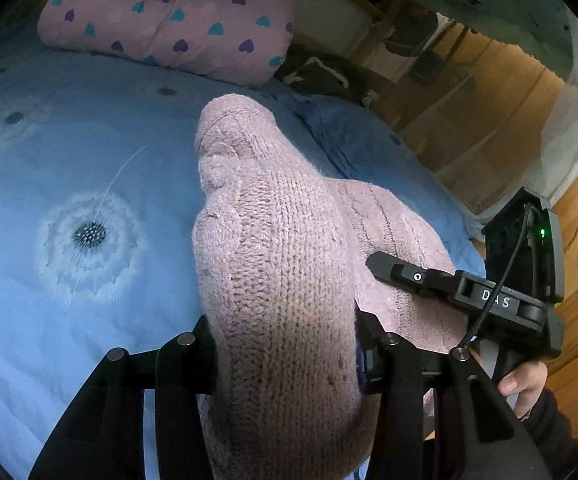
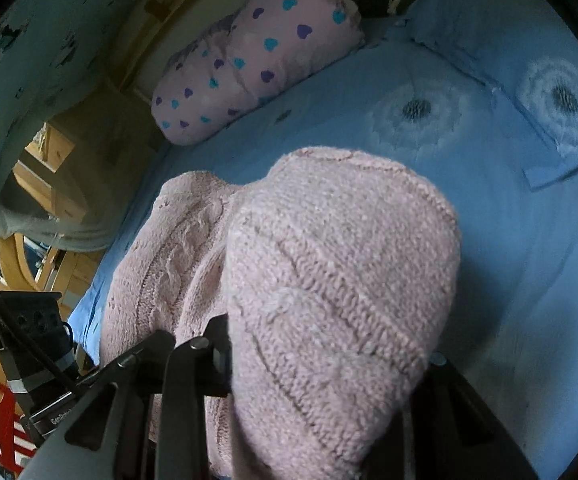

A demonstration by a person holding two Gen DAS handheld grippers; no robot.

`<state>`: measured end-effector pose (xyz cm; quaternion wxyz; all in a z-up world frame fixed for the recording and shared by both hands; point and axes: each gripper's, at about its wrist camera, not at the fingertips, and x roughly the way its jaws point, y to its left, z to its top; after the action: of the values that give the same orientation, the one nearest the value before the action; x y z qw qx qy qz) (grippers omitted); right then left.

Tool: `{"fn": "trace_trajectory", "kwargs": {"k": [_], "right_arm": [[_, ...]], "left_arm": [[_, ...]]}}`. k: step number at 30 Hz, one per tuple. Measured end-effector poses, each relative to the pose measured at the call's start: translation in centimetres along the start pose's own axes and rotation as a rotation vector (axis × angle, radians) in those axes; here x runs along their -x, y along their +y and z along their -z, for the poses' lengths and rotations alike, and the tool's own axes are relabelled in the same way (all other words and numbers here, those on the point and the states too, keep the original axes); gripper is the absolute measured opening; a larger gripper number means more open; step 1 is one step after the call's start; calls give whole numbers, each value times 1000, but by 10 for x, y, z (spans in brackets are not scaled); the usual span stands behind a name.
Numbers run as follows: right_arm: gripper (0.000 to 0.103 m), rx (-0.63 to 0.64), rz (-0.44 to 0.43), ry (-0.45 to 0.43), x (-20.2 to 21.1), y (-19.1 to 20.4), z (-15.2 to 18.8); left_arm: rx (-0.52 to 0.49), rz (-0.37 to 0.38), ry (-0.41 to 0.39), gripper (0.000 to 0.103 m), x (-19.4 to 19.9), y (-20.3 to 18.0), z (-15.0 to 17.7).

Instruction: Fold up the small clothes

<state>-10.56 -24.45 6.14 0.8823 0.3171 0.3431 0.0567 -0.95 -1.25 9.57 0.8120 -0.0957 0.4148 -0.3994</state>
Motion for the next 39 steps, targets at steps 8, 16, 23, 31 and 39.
{"fn": "trace_trajectory", "kwargs": {"k": [8, 16, 23, 31, 39], "right_arm": [[34, 10, 29, -5, -25, 4, -31], [35, -9, 49, -35, -55, 0, -63], [35, 43, 94, -50, -95, 3, -92], [35, 105, 149, -56, -143, -2, -132], [42, 81, 186, -14, -208, -17, -138]], "left_arm": [[0, -35, 2, 27, -25, 4, -29], [-30, -47, 13, 27, -50, 21, -70], [-5, -40, -4, 27, -73, 51, -101], [54, -43, 28, 27, -116, 99, -125], [151, -63, 65, 33, -134, 153, -112]]}}
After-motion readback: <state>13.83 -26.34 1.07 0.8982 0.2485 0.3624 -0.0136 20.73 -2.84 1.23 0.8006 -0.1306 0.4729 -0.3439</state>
